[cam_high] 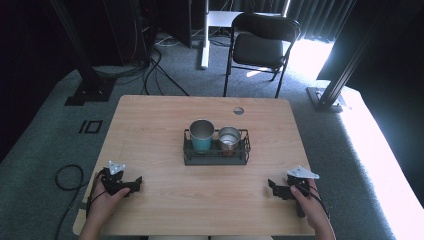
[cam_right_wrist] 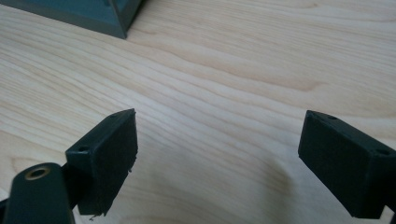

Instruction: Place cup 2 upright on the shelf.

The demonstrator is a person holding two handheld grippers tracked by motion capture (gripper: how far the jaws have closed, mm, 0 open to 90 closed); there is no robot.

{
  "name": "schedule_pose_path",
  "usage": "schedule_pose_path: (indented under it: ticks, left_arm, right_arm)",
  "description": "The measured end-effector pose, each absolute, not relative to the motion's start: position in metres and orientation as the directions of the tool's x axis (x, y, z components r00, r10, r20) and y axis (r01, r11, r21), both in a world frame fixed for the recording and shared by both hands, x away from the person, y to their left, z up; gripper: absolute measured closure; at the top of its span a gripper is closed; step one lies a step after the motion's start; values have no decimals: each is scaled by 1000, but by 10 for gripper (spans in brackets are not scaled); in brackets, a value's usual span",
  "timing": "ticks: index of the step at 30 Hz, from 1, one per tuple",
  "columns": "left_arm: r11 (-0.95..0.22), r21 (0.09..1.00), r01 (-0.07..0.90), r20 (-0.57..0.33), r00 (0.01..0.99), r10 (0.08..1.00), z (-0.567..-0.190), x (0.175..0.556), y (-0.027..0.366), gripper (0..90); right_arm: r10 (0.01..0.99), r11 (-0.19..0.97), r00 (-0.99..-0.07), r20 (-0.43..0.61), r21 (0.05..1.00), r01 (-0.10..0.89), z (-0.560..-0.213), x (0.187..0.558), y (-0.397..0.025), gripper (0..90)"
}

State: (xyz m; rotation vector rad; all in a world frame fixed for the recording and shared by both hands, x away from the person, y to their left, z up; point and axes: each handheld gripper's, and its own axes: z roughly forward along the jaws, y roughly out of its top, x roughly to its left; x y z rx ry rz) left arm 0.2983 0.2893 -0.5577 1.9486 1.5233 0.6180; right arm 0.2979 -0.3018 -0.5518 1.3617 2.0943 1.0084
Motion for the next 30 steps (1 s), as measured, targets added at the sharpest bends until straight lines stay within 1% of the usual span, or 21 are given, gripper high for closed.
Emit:
schedule_pose_path:
  ticks: [7,11,16,21,30]
  left_arm:
    - [-176,692,700,5,239,971,-558,298,289,25]
    - [-176,692,700,6,239,971,-558,298,289,25]
    - [-176,692,700,5,239,971,-558,298,289,25]
    - [-177,692,700,6,239,971,-558,298,289,25]
    - [-176,692,700,6,239,971,-558,298,289,25]
  right_arm:
    - [927,224,-374,32,752,620,-558,289,-310,116]
    - [936,202,-349,38,757,622,-558,284,-314,116]
    - [930,230,-366,30,729,644,-559,281,-314,115]
    - [934,243,-356,3,725,644,-559,280,-312,115]
    - [937,237,-350,7,724,648,-559,280,-311,113]
